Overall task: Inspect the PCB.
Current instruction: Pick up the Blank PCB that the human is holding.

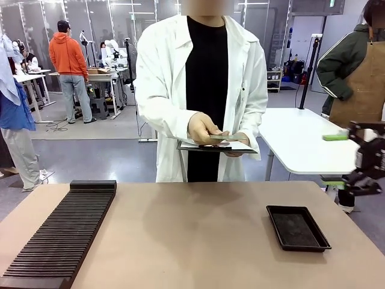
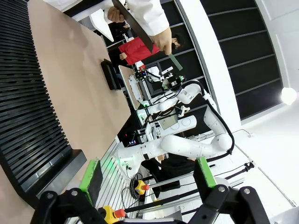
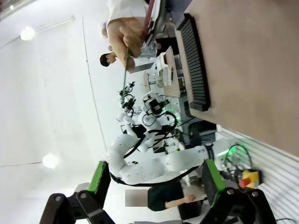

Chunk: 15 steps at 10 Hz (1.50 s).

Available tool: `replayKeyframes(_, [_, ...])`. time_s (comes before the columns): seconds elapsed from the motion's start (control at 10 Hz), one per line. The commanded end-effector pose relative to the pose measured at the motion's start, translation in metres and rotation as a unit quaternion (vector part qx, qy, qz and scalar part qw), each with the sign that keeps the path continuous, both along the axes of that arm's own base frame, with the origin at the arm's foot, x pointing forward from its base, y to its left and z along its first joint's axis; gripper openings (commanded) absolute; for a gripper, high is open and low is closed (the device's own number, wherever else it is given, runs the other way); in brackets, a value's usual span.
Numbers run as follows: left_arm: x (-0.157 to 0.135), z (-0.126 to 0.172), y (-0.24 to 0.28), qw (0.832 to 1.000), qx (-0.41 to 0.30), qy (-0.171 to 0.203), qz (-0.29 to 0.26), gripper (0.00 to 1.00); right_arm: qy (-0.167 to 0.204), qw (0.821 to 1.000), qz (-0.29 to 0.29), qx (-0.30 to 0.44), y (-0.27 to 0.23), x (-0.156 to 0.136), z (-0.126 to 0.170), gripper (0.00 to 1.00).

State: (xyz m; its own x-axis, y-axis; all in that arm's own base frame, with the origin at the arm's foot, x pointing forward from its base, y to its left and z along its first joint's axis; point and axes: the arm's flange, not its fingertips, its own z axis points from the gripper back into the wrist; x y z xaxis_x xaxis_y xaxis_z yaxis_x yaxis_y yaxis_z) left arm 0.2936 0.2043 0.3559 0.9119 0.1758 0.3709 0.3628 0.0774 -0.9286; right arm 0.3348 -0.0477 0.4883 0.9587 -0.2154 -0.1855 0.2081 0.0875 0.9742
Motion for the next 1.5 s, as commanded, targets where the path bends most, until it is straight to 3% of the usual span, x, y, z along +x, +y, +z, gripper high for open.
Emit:
replayKeyframes(0.0, [-0.001, 0.005, 0.001, 1.000, 0.003, 0.010, 0.000, 1.00, 0.039, 0.999, 0.004, 0.008, 0.032, 0.022, 0.017, 1.00])
replayKeyframes(0.4, [-0.001, 0.005, 0.001, 1.000, 0.003, 0.010, 0.000, 1.00, 0.073, 0.997, 0.024, 0.027, 0.108, 0.063, 0.030, 1.00])
replayKeyframes(0.7, [-0.001, 0.005, 0.001, 1.000, 0.003, 0.010, 0.000, 1.00, 0.092, 0.994, 0.049, 0.028, 0.153, 0.094, 0.024, 1.00])
replayKeyframes(1.1, [-0.001, 0.005, 0.001, 1.000, 0.003, 0.010, 0.000, 1.00, 0.095, 0.992, 0.063, 0.048, 0.184, 0.101, 0.013, 1.00])
replayKeyframes(1.2, [-0.001, 0.005, 0.001, 1.000, 0.003, 0.010, 0.000, 1.00, 0.092, 0.992, 0.063, 0.051, 0.185, 0.100, 0.012, 0.86])
replayKeyframes(1.3, [-0.001, 0.005, 0.001, 1.000, 0.003, 0.010, 0.000, 1.00, 0.090, 0.993, 0.059, 0.057, 0.183, 0.099, 0.012, 0.48])
replayKeyframes(1.4, [-0.001, 0.005, 0.001, 1.000, 0.003, 0.010, 0.000, 1.00, 0.091, 0.992, 0.057, 0.058, 0.183, 0.097, 0.011, 0.29])
